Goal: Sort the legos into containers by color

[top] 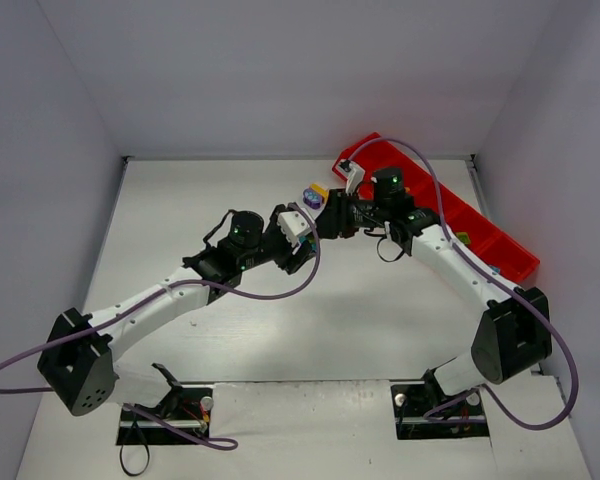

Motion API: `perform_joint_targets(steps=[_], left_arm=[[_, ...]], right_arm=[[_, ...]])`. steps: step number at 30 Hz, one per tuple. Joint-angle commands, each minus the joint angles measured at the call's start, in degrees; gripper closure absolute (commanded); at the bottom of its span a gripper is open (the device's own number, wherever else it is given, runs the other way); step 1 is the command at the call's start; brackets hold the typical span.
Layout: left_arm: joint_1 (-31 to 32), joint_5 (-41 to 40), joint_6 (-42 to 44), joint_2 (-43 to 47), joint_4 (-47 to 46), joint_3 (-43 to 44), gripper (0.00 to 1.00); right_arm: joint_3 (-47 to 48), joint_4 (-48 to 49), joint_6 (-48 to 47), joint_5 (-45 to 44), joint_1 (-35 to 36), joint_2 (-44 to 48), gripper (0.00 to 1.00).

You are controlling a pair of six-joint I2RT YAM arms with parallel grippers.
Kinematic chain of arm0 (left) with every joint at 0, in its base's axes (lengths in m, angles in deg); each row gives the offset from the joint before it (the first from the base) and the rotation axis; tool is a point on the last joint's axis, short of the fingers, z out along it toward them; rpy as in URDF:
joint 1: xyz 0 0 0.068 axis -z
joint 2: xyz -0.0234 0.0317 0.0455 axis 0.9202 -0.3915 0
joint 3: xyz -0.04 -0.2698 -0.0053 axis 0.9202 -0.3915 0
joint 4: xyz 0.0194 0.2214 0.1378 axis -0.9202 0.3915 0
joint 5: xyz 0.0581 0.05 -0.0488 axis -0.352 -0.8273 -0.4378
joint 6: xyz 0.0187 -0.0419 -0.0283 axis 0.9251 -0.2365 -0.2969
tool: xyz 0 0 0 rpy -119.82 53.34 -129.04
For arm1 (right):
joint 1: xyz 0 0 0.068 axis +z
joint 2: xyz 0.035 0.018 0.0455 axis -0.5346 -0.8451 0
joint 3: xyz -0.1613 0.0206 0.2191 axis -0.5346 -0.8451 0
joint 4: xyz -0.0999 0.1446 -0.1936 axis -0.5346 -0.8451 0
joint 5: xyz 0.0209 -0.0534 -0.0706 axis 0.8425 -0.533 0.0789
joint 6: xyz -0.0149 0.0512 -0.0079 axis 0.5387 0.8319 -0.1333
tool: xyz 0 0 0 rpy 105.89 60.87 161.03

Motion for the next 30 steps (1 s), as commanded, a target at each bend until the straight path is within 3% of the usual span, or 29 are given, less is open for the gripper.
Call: perform_joint_targets(steps=[1, 12, 15, 16, 19, 22, 30], left_arm=[[0.06, 1.34, -0.18, 0.31, -3.35, 2.53, 0.76], [-0.03, 0.99, -3.17, 1.63, -3.7, -2.92, 0.77], [-0.03, 0.64, -3.26, 2.68, -3.87, -3.8, 0.77], [-0.03, 0.63, -3.35, 2.95, -3.88, -3.98, 0.77], [-0.03, 0.46, -3.43, 3.91, -3.7, -4.59, 0.77], [-0.03, 0.11, -3.61, 4.97, -3.79, -5.47, 0.77], [0.06, 0.02, -4.49, 6.81, -5.1, -7.23, 0.77]], right_arm=[[1.5, 3.6, -1.95, 0.97, -2.37, 2.35, 1.0], [1.24, -5.19, -10.3, -5.62, -21.88, 8.06, 1.0], [1.15, -7.99, -12.59, -16.22, -25.66, 8.86, 1.0], [1.24, -9.48, -13.29, -25.31, -26.46, 8.69, 1.0], [1.07, -11.33, -12.25, -41.41, -28.05, 7.37, 1.0], [1.24, -12.65, -9.61, -52.24, -30.16, 5.35, 1.0], [2.91, -13.89, -5.48, -57.31, -35.25, -4.04, 0.91]])
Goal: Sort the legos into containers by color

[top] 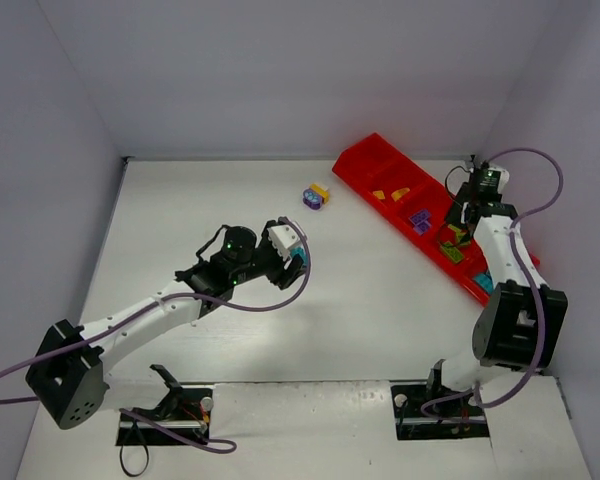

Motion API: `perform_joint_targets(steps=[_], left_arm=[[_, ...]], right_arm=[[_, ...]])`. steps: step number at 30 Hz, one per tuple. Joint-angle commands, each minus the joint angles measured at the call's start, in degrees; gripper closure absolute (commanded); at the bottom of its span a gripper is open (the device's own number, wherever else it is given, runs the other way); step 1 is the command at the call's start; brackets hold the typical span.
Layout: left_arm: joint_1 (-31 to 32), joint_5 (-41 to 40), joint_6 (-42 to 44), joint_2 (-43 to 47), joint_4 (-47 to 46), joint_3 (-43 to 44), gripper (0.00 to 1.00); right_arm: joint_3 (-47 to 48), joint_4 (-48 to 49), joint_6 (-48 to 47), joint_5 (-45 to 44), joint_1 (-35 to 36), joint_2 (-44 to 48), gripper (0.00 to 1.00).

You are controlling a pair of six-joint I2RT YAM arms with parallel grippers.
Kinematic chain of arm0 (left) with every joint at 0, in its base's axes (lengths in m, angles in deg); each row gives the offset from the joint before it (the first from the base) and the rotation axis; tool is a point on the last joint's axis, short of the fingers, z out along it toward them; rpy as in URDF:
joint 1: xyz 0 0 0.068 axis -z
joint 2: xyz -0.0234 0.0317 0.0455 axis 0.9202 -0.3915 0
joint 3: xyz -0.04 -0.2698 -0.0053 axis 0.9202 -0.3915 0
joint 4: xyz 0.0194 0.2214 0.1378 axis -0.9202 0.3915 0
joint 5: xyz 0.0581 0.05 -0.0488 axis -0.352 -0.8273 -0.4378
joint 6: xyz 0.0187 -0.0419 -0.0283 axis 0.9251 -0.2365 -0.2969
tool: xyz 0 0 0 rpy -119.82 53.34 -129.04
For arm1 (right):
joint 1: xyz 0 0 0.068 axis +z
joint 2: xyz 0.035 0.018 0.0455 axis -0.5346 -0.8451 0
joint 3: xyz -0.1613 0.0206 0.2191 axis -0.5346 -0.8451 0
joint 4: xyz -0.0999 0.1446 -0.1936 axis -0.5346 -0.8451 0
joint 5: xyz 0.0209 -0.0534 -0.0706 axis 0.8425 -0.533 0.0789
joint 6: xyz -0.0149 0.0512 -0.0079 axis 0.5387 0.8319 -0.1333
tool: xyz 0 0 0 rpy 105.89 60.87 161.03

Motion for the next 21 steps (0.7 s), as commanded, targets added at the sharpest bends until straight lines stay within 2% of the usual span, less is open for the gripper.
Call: perform_joint_targets(steps=[1, 3, 4, 7, 12, 15, 16, 18, 19, 21], left_arm=[[-0.1, 0.22, -1.06, 2.51, -4.82, -0.08, 0.77], [-0.1, 0.13, -1.23, 2.95, -5.09, -0.26, 0.77], [-0.1, -0.05, -1.15, 3.21, -5.09, -0.35, 0.77], [-0.1, -0.31, -1.15, 3.92, -5.17, -0.53, 0.77], [-0.1, -0.4, -0.71, 3.66, -5.18, 0.26, 0.77], [-0.1, -0.49, -0.36, 3.83, -5.44, 0.88, 0.77], [-0.1, -0.49, -0.09, 3.92, -5.87, 0.97, 0.77], [-0.1, -0.57, 1.13, 3.66, -6.05, 1.32, 0.77], [-0.1, -0.49, 1.75, 3.48, -6.05, 1.84, 0.76], [-0.1, -0.92, 3.07, 3.13, -5.97, 2.46, 0.76]], right_arm=[[2.37, 0.01, 2.68, -5.44, -1.97, -3.18, 0.86], [2.71, -0.08, 2.25, -3.6, -2.59, -5.03, 0.71], [2.98, -0.16, 2.24, -3.42, -2.67, -5.21, 0.5], [3.16, -0.16, 2.24, -1.58, -2.68, -4.51, 0.27], [3.42, -0.34, 1.54, 3.43, -2.5, -1.53, 0.2], [4.38, -0.16, -0.57, 16.32, -1.98, 0.84, 0.21], [4.65, 0.01, -1.27, 25.93, -1.62, 1.29, 0.21], [5.35, 0.01, -1.28, 34.42, 0.39, 2.26, 0.21], [5.44, 0.1, -0.93, 41.95, 1.44, 2.61, 0.21], [5.79, 0.01, 0.48, 46.31, 6.01, 3.31, 0.21]])
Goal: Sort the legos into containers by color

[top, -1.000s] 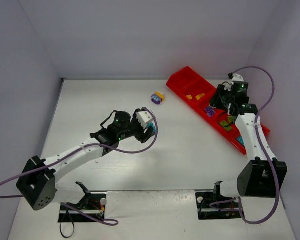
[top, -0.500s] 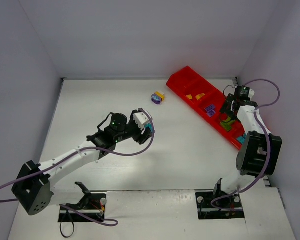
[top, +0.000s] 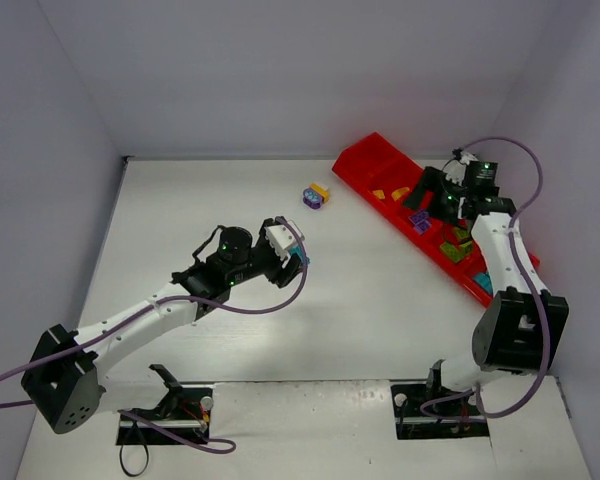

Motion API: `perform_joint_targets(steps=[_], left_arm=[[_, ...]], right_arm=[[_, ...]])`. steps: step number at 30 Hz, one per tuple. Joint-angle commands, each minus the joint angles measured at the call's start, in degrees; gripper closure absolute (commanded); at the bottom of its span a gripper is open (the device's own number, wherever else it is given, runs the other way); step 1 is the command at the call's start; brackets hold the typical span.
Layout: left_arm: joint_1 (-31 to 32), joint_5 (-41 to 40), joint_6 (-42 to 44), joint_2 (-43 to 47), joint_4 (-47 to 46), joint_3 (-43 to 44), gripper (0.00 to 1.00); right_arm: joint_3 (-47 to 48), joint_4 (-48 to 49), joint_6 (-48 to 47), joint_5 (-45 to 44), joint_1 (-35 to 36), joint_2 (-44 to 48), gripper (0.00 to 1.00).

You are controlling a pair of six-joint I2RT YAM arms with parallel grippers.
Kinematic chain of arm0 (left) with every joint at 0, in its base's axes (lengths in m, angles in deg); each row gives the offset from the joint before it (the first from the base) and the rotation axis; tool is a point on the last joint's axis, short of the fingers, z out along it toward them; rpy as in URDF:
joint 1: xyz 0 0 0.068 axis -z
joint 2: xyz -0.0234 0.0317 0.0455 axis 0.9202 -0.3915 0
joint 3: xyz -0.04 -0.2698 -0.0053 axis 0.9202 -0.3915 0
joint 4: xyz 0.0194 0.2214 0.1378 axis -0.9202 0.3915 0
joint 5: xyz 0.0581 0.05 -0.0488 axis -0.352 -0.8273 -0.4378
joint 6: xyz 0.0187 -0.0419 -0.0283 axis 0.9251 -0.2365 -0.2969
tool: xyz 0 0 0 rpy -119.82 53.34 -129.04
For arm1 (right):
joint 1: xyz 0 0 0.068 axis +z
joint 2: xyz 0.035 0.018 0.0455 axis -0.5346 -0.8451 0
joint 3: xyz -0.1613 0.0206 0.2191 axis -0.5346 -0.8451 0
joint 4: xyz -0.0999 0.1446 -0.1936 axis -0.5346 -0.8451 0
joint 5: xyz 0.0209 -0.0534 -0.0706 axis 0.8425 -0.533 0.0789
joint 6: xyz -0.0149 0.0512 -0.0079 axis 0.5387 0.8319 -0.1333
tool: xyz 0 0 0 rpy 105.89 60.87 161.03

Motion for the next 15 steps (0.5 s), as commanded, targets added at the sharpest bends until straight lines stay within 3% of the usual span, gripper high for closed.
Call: perform_joint_targets(steps=[1, 8, 15], left_arm=[[-0.1, -0.6, 2.68, 0.94, -4.72, 3.99, 0.76], [-0.1, 0.02, 5.49, 0.5, -5.08, 6.1, 0.76], [-0.1, -0.6, 6.99, 0.24, -3.67, 7.69, 0.76]], right_arm=[[2.95, 1.74, 0.72, 19.37, 6.8, 3.75, 0.21], [3.66, 5.15, 5.2, 22.46, 26.48, 4.72, 0.21], [2.86, 10.0, 8.11, 21.32, 34.94, 4.02, 0.21]])
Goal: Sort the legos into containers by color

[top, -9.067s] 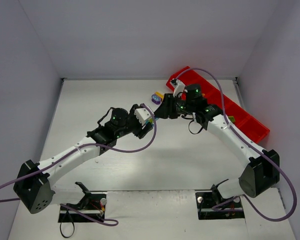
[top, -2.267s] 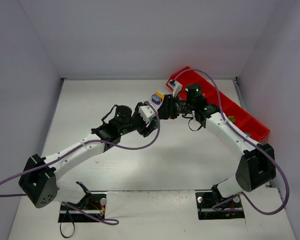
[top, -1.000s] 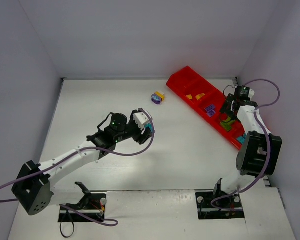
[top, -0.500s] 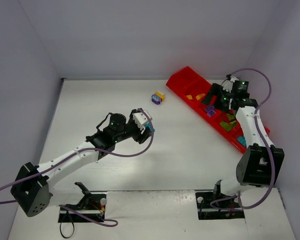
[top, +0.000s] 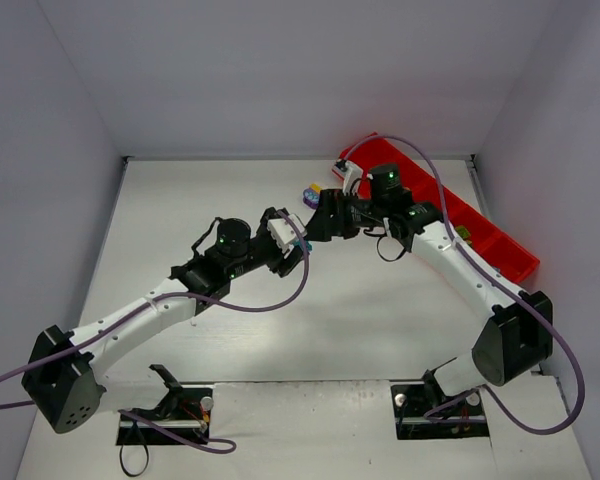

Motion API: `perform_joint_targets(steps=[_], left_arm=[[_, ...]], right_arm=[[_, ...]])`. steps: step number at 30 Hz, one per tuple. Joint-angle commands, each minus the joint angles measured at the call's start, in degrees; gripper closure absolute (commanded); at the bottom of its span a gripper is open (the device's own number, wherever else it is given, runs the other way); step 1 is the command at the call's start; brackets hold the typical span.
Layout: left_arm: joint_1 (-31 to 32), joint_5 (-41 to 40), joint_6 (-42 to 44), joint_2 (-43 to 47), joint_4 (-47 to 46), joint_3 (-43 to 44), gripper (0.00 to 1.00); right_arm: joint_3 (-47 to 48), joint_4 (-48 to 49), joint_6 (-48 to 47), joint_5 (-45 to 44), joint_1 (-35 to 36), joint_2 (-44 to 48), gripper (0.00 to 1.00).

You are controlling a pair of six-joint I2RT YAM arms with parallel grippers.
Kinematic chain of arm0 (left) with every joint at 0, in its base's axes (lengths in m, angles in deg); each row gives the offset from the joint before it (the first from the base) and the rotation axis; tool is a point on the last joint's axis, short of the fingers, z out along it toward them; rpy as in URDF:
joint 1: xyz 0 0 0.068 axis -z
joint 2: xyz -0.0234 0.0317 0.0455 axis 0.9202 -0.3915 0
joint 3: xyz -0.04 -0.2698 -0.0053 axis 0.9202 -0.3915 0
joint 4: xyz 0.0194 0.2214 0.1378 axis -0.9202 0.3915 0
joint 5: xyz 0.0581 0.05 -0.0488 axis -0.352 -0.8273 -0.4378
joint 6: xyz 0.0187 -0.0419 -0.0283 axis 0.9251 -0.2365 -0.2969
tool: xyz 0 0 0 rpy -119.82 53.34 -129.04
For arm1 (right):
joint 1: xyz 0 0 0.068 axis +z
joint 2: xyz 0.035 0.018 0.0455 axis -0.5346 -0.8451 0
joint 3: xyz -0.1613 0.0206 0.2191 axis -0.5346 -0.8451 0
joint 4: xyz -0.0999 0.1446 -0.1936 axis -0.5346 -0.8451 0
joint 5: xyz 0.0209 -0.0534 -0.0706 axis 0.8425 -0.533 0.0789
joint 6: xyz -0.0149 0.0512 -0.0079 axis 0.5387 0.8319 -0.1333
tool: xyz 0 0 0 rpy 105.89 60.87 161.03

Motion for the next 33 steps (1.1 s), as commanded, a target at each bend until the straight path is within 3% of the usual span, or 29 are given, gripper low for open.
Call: perform_joint_targets(steps=[1, 9, 13, 14, 15, 17, 18, 20, 21, 23, 26, 27, 29, 31, 33], left_arm=[[-0.1, 0.1, 1.63, 0.48, -3.51, 3.82, 0.76], [-0.1, -0.16, 1.46, 0.3, -2.99, 4.35, 0.76], [-0.1, -0.34, 1.37, 0.3, -2.9, 4.7, 0.76], [-0.1, -0.25, 1.28, 0.21, -2.98, 4.78, 0.76], [-0.1, -0.25, 1.28, 0.21, -2.99, 4.79, 0.76], [-0.1, 0.01, 1.19, 0.13, -3.07, 4.87, 0.76], [-0.1, -0.07, 1.11, 0.04, -3.07, 4.87, 0.76], [-0.1, 0.01, 0.84, -0.05, -2.99, 4.87, 0.76], [-0.1, 0.1, 0.84, -0.14, -2.99, 4.7, 0.76], [-0.1, 0.01, 0.23, -0.22, -3.07, 4.61, 0.73], [-0.1, -0.43, -0.73, -0.58, -3.16, 4.61, 0.63], [-0.1, -0.78, -1.26, -0.66, -3.07, 4.61, 0.43], [-0.1, -2.62, -3.62, -0.93, -2.9, 4.7, 0.25], [-0.1, -4.89, -5.39, -1.28, -2.29, 4.79, 0.18], [-0.18, -6.31, -7.85, -1.72, -1.41, 5.31, 0.17]], right_arm=[[1.36, 5.48, 2.16, 1.3, 2.4, 1.61, 0.21], [1.27, 6.44, 2.08, 0.69, 5.21, 0.03, 0.22], [0.83, 6.44, 1.73, -0.02, 5.92, -0.85, 0.28], [0.39, 6.44, 1.55, -0.28, 6.18, -1.46, 0.39], [0.39, 6.44, 1.55, -0.28, 6.18, -1.47, 0.39], [0.3, 6.44, 1.38, -0.81, 6.36, -1.73, 0.53], [0.3, 6.44, 1.29, -1.07, 6.36, -1.82, 0.64], [0.21, 6.44, 0.94, -2.12, 6.36, -1.64, 0.77], [0.3, 6.44, 0.76, -2.48, 6.36, -1.55, 0.91], [0.39, 6.27, 0.15, -3.7, 6.36, -1.12, 0.99], [0.39, 5.39, -0.91, -7.38, 6.18, -0.59, 1.0], [0.3, 4.52, -1.87, -9.14, 5.92, 0.02, 1.0], [-0.31, 3.55, -2.58, -15.1, 5.13, 1.08, 1.0], [-1.71, 1.97, -2.76, -19.51, 2.42, 1.87, 1.0], [-3.03, 0.22, -2.23, -26.17, -2.57, 3.27, 1.0]])
